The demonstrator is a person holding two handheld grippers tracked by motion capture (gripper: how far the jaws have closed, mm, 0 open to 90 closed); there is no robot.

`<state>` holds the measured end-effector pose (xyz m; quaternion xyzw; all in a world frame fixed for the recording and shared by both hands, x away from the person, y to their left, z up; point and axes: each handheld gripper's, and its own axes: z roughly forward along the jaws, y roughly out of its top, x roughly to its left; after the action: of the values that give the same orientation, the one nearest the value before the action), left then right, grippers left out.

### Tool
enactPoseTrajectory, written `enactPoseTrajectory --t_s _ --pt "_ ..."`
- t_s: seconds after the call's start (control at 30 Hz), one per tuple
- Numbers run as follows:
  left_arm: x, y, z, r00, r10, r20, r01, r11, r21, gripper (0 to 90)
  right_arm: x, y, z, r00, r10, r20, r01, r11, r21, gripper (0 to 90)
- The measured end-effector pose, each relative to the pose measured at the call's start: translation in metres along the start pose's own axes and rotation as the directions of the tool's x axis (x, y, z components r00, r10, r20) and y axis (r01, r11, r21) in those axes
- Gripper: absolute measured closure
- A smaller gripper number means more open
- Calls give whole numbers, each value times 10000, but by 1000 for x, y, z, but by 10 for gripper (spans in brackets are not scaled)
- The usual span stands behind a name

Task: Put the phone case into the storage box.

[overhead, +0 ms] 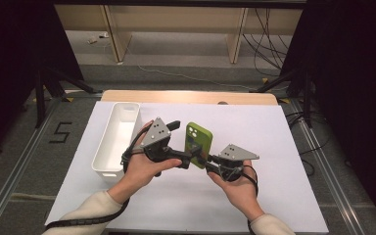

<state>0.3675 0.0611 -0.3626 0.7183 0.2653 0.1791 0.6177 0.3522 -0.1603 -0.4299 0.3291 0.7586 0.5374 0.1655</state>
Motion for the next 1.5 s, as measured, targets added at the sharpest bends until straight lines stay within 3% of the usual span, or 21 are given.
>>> enactPoseTrajectory --t_s 0.83,1.17,1.5 --pt "-11 -5 27 9954 53 -953 -53 10000 4 1 4 2 8 9981 -31 611 25 9999 114 781" --pt "-12 -5 28 9913 -87 -1312 69 9999 -142 139 5 2 9 9975 -75 707 63 9998 177 781" --pt "-11 -7 27 9914 -193 -1297 179 9998 -122 154 5 0 10 9964 -133 836 116 9997 205 778"
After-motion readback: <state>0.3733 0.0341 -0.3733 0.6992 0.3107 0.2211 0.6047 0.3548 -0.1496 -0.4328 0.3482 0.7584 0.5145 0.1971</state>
